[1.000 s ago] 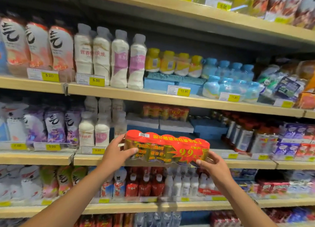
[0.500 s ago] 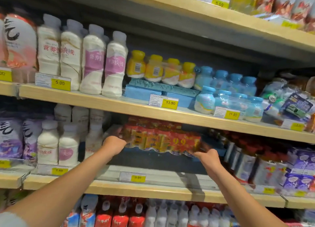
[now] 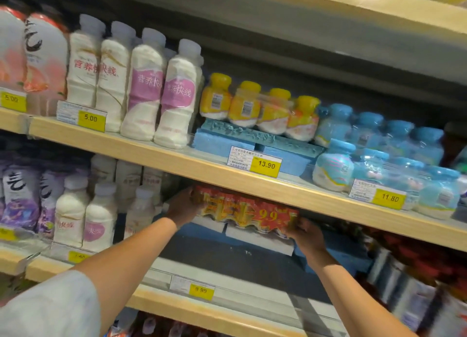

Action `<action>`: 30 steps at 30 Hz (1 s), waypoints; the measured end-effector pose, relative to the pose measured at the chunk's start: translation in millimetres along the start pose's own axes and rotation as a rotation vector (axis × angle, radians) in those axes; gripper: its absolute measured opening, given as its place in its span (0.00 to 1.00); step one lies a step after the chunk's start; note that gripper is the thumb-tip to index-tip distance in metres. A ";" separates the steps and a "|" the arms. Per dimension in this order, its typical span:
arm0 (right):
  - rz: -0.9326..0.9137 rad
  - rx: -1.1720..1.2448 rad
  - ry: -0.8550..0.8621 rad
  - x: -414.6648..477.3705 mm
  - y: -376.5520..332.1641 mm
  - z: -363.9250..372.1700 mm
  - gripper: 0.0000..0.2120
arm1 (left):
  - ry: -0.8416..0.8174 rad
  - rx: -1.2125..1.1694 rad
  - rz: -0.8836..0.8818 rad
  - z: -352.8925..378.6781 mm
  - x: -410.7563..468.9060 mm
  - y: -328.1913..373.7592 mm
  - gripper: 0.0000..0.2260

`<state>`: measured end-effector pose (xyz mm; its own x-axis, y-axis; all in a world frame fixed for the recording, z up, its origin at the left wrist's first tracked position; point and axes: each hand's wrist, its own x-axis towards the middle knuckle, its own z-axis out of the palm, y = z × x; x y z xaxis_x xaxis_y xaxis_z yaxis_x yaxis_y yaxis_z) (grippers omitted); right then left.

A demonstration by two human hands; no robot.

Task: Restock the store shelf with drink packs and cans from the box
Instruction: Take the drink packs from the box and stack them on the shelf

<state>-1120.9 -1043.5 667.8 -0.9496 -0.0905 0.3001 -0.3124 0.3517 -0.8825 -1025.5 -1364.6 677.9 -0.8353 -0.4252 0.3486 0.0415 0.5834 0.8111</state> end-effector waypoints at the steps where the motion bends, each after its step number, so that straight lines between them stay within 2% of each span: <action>1: 0.003 -0.010 0.004 4.8 2.1 1.5 0.22 | 0.005 0.005 -0.004 2.8 2.2 -0.9 0.24; 3: 0.015 -0.062 0.002 15.1 7.7 2.4 0.30 | 0.005 0.007 -0.009 8.3 7.7 -1.6 0.24; 8: 0.033 -0.199 0.023 24.8 10.2 2.2 0.21 | -0.003 0.030 0.017 13.8 14.3 -4.7 0.26; 16: 0.033 -0.463 0.010 26.7 8.5 2.8 0.27 | -0.008 0.082 0.089 16.5 15.2 -10.8 0.23; 23: 0.002 -0.440 -0.021 15.1 -7.3 2.5 0.33 | 0.019 0.069 0.079 18.3 11.8 -4.2 0.27; 30: -0.020 -0.363 -0.013 -10.1 -23.7 1.3 0.31 | 0.003 0.043 0.135 13.3 1.6 -1.8 0.32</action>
<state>-1104.0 -1052.2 685.2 -0.9443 -0.1121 0.3095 -0.3041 0.6572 -0.6897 -1034.1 -1357.1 670.7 -0.8218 -0.3430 0.4550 0.1301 0.6645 0.7359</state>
